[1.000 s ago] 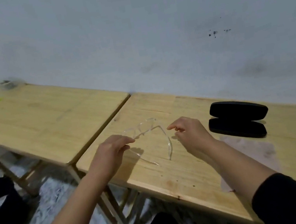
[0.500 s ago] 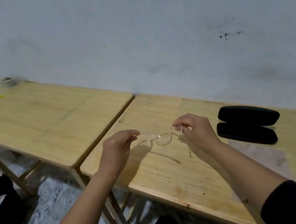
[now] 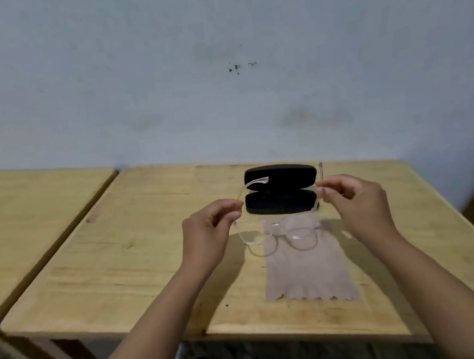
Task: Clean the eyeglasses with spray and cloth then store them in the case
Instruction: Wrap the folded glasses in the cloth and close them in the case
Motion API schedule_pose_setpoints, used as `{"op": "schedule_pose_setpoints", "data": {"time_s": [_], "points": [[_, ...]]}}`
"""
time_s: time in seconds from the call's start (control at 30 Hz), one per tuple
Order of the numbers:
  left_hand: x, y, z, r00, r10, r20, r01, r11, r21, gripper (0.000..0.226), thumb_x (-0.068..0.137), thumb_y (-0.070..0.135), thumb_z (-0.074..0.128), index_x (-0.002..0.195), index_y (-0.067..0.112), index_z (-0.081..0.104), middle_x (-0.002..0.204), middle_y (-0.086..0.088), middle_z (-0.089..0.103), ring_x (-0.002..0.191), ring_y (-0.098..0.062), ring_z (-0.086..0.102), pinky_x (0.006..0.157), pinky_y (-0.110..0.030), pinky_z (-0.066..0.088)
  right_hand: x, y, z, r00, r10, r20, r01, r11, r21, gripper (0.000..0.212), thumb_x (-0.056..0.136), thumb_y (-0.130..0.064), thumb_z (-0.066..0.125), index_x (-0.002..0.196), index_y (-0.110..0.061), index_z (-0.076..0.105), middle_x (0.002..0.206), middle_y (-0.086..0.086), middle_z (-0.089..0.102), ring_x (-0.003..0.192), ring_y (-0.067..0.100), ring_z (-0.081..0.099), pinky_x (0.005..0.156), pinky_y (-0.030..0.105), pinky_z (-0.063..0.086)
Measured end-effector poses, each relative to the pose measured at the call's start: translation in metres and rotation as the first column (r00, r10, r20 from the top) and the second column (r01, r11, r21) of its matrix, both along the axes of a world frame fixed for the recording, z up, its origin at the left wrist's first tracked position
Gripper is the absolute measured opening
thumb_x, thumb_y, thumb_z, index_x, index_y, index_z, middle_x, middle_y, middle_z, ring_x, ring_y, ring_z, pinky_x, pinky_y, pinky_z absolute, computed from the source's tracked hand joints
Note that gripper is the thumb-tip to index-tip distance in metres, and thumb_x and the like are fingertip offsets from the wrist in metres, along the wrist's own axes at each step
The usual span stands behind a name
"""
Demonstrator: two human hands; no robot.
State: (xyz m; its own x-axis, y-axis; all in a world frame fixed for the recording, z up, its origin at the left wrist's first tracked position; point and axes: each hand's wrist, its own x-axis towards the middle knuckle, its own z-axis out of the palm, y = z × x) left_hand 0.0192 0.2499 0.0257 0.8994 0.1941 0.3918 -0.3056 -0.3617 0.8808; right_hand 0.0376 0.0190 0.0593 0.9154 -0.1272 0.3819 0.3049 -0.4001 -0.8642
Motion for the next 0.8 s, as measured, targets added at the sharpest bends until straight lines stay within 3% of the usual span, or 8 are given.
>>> {"op": "schedule_pose_setpoints", "data": {"time_s": [0.1, 0.3, 0.57, 0.8], "points": [[0.004, -0.026, -0.008, 0.998, -0.062, -0.018, 0.062, 0.998, 0.019, 0.020, 0.081, 0.007, 0.066, 0.088, 0.025, 0.073, 0.083, 0.015, 0.071, 0.083, 0.004, 0.066, 0.077, -0.006, 0.047, -0.011, -0.028, -0.008, 0.998, -0.057, -0.035, 0.058, 0.998, 0.024, 0.020, 0.079, -0.012, 0.069, 0.075, -0.032, 0.067, 0.074, -0.008, 0.069, 0.083, 0.027, 0.068, 0.069, 0.027, 0.051], [0.007, -0.046, -0.014, 0.996, -0.080, -0.037, 0.082, 0.994, 0.076, 0.029, 0.081, 0.007, 0.067, 0.081, 0.036, 0.069, 0.081, 0.020, 0.069, 0.082, 0.006, 0.065, 0.076, -0.003, 0.045, -0.019, -0.045, -0.023, 0.989, -0.103, -0.110, 0.112, 0.990, 0.085, 0.012, 0.079, -0.011, 0.069, 0.081, -0.023, 0.070, 0.075, -0.005, 0.070, 0.083, 0.024, 0.069, 0.059, 0.009, 0.046], [0.002, -0.045, -0.021, 0.994, -0.059, -0.088, 0.067, 0.993, 0.100, 0.024, 0.082, 0.003, 0.065, 0.086, 0.026, 0.072, 0.081, 0.020, 0.069, 0.081, 0.011, 0.063, 0.072, 0.001, 0.042, -0.024, -0.042, -0.033, 0.982, -0.089, -0.166, 0.107, 0.989, 0.103, 0.009, 0.080, -0.013, 0.069, 0.084, -0.020, 0.072, 0.079, -0.004, 0.071, 0.074, 0.013, 0.063, 0.058, 0.010, 0.046], [-0.003, -0.044, -0.025, 0.993, -0.049, -0.106, 0.064, 0.987, 0.148, 0.022, 0.084, 0.005, 0.062, 0.092, 0.024, 0.072, 0.083, 0.019, 0.068, 0.081, 0.013, 0.061, 0.072, 0.003, 0.041, -0.029, -0.040, -0.037, 0.976, -0.100, -0.195, 0.121, 0.987, 0.104, 0.009, 0.080, -0.017, 0.069, 0.082, -0.025, 0.071, 0.081, -0.009, 0.071, 0.075, 0.005, 0.063, 0.066, 0.020, 0.050]]}}
